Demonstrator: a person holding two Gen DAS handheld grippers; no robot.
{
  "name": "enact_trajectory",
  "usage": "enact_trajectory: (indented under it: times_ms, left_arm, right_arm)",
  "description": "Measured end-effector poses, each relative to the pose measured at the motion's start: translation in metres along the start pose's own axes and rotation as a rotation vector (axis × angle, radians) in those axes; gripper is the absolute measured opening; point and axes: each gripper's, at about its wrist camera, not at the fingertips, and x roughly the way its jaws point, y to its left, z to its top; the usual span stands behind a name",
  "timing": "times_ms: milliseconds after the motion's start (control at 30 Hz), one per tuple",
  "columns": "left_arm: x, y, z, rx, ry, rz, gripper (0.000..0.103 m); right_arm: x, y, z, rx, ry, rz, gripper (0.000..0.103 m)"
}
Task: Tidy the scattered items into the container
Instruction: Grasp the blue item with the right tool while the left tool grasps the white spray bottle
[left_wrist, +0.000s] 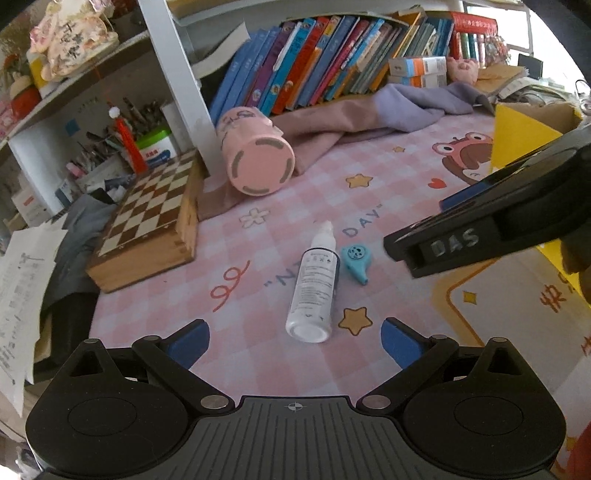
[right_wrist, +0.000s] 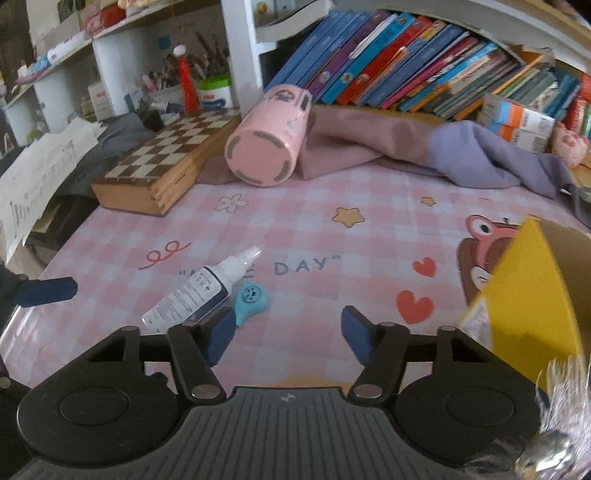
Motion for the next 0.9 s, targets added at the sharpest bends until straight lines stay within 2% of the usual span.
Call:
enact_trajectory:
  times_ms: [133, 367, 467, 567, 600, 633, 767, 900]
  left_arm:
    - [0.008, 0.001, 0.002, 0.004, 0.015, 0.004, 0.100]
    - [0.016, 0.002, 0.003, 0.003, 0.027, -0.003, 0.100]
    - [0.017, 0.000, 0.004, 0.018, 0.020, -0.007, 0.100]
    - [0.020, -0.002, 0.007, 0.029, 0.013, -0.014, 0.100]
    - [0.022, -0.002, 0.008, 0.029, 0.013, -0.017, 0.100]
    - [0.024, -0.003, 0.009, 0.029, 0.014, -0.019, 0.100]
    - [0.033, -0.002, 0.015, 0.024, 0.012, -0.020, 0.099]
    - [0.046, -0.003, 0.022, 0.038, 0.027, -0.039, 0.089]
  right_arm:
    - [0.020, 0.008, 0.004, -0.033, 0.022, 0.019, 0.055]
    - [0.046, 0.020, 0.007, -0.106, 0.042, 0.014, 0.051]
    - [0.055, 0.018, 0.007, -0.097, 0.066, 0.033, 0.045]
    - [0.056, 0.016, 0.006, -0.109, 0.054, 0.021, 0.029]
    - [0.056, 0.014, 0.006, -0.111, 0.050, 0.012, 0.018]
    - [0.056, 0.012, 0.006, -0.106, 0.045, 0.000, 0.014]
    - [0.050, 0.001, 0.005, -0.067, 0.029, -0.035, 0.014]
    - [0.049, 0.000, 0.006, -0.069, 0.026, -0.038, 0.014]
